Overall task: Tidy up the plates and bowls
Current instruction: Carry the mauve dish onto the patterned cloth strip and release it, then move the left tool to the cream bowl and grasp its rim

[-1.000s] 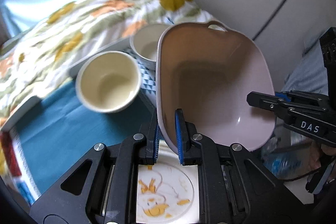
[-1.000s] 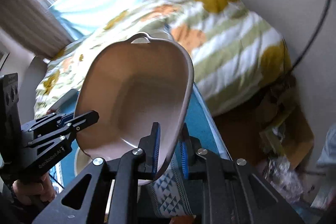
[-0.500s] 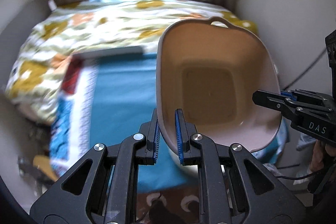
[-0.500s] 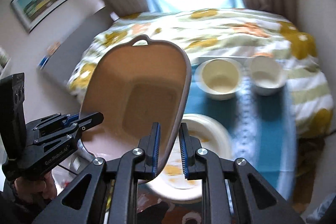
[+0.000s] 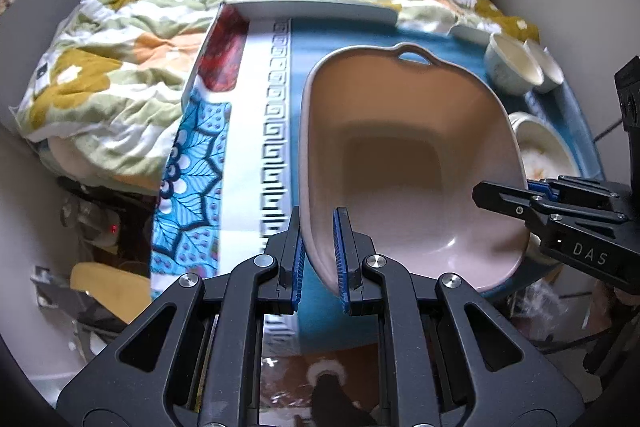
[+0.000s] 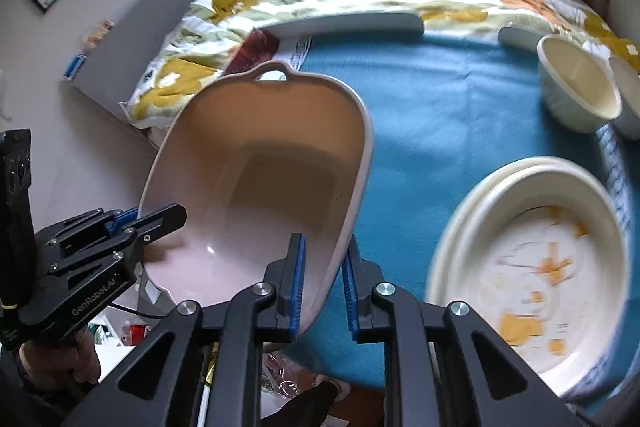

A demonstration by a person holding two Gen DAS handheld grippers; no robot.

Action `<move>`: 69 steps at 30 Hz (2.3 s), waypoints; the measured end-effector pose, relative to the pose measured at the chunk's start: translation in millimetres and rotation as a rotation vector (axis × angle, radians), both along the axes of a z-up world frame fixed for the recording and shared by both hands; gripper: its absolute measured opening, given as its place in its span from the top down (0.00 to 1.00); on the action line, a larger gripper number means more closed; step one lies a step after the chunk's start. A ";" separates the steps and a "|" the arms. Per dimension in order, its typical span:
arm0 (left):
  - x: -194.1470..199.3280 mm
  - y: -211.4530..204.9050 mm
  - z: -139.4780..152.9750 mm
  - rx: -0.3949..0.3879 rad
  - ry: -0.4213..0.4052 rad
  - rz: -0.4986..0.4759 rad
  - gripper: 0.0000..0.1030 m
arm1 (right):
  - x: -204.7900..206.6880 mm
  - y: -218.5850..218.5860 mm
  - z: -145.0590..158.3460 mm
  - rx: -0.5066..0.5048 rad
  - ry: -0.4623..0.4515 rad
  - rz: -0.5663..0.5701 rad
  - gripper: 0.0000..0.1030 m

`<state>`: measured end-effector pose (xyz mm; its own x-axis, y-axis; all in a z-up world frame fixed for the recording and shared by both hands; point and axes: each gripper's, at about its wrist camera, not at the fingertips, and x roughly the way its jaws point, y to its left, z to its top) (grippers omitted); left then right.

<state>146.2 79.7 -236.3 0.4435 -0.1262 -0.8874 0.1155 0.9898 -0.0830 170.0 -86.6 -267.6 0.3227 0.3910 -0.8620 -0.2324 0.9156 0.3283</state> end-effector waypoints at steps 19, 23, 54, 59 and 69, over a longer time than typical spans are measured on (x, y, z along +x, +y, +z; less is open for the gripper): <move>20.1 37.4 -47.1 -0.047 0.061 -0.066 0.86 | 6.9 34.7 -24.2 -0.065 0.021 -0.058 0.84; 18.1 36.4 -45.6 -0.038 0.062 -0.077 0.85 | 6.9 35.0 -23.5 -0.063 0.014 -0.064 0.84; -50.6 -95.7 100.0 -0.073 -0.201 -0.121 0.19 | -73.4 -133.4 121.1 -0.040 -0.290 -0.183 0.14; -41.9 -154.4 113.2 -0.083 -0.253 -0.088 0.07 | -72.5 -184.0 131.5 -0.036 -0.351 -0.139 0.01; 17.3 -243.5 115.4 -0.127 -0.183 -0.073 0.07 | -33.5 -272.6 122.0 0.020 -0.230 -0.165 0.01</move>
